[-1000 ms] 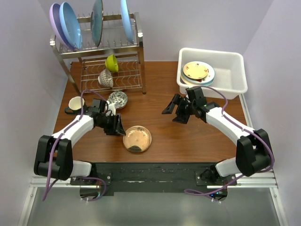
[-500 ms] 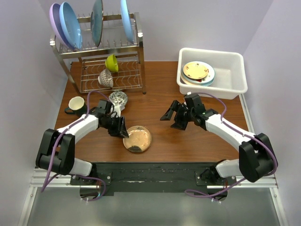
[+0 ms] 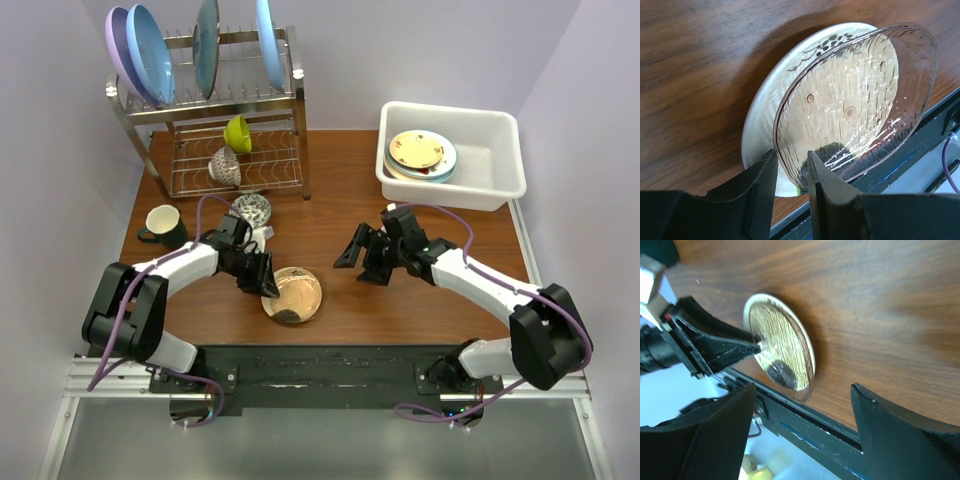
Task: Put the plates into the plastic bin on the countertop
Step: Pick up the plate at the center of the board.
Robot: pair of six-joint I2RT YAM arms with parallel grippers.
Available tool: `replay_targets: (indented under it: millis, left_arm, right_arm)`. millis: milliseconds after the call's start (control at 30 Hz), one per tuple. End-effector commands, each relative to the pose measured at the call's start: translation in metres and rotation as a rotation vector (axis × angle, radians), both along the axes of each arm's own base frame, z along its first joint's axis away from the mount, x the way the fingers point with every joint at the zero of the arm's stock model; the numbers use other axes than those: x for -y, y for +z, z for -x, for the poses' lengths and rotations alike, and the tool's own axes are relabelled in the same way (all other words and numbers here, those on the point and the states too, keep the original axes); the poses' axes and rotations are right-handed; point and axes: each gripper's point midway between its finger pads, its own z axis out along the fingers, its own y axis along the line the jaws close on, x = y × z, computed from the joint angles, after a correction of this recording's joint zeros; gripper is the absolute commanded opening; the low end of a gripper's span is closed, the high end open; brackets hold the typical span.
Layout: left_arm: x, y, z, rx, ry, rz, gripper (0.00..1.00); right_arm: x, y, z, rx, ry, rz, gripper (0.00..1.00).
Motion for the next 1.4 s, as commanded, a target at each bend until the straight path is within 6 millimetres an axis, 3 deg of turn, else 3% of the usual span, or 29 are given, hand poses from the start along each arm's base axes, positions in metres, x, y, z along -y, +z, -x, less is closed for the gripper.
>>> replay_targets:
  millis: [0,200,333,400,433,700,800,900,933,1000,1133,1167,1200,1267,1367]
  left_arm:
    - [0.008,-0.001,-0.003,0.013,-0.003,0.015,0.34]
    - [0.009,0.0,-0.003,0.02,-0.012,0.018,0.34]
    - [0.01,-0.001,-0.002,0.018,-0.015,0.018,0.34]
    - [0.01,0.0,-0.002,0.02,-0.017,0.02,0.34]
    - [0.01,-0.001,-0.001,0.017,-0.018,0.019,0.34]
    - [0.01,-0.002,0.0,0.017,-0.023,0.024,0.34]
    - [0.01,-0.003,0.0,0.013,-0.024,0.024,0.34]
    - [0.011,-0.002,0.001,0.014,-0.027,0.026,0.34]
    - [0.011,-0.003,0.001,0.012,-0.027,0.025,0.34]
    - [0.011,-0.002,0.001,0.015,-0.027,0.026,0.34]
    - [0.01,-0.003,0.001,0.013,-0.024,0.02,0.38]
    - [0.01,-0.003,0.0,0.015,-0.025,0.02,0.41]
    - [0.011,-0.002,0.0,0.016,-0.027,0.022,0.61]
    - [0.01,-0.002,-0.001,0.024,-0.024,0.015,0.87]
    - [0.01,0.003,-0.004,0.046,-0.021,0.017,0.94]
  right_arm:
    - [-0.016,-0.009,0.001,0.008,0.015,0.014,0.79]
    - [-0.044,-0.043,0.013,-0.039,0.075,0.029,0.75]
    - [-0.063,-0.055,0.019,-0.047,0.109,0.017,0.7]
    - [-0.067,-0.058,0.021,-0.056,0.113,0.014,0.68]
    - [-0.07,-0.061,0.021,-0.057,0.115,0.013,0.61]
    - [-0.072,-0.063,0.02,-0.056,0.115,0.002,0.53]
    - [-0.073,-0.063,0.019,-0.056,0.117,0.001,0.44]
    - [-0.075,-0.063,0.018,-0.056,0.123,-0.003,0.28]
    - [-0.076,-0.062,0.019,-0.055,0.127,-0.004,0.15]
    - [-0.076,-0.061,0.018,-0.05,0.128,-0.004,0.03]
    - [-0.073,-0.059,0.018,-0.036,0.132,0.008,0.0]
    - [-0.071,-0.059,0.019,-0.044,0.133,0.021,0.0]
    - [-0.069,-0.059,0.019,-0.043,0.134,0.029,0.0]
    - [-0.068,-0.057,0.02,-0.037,0.138,0.035,0.0]
    - [-0.067,-0.054,0.02,-0.031,0.136,0.038,0.0]
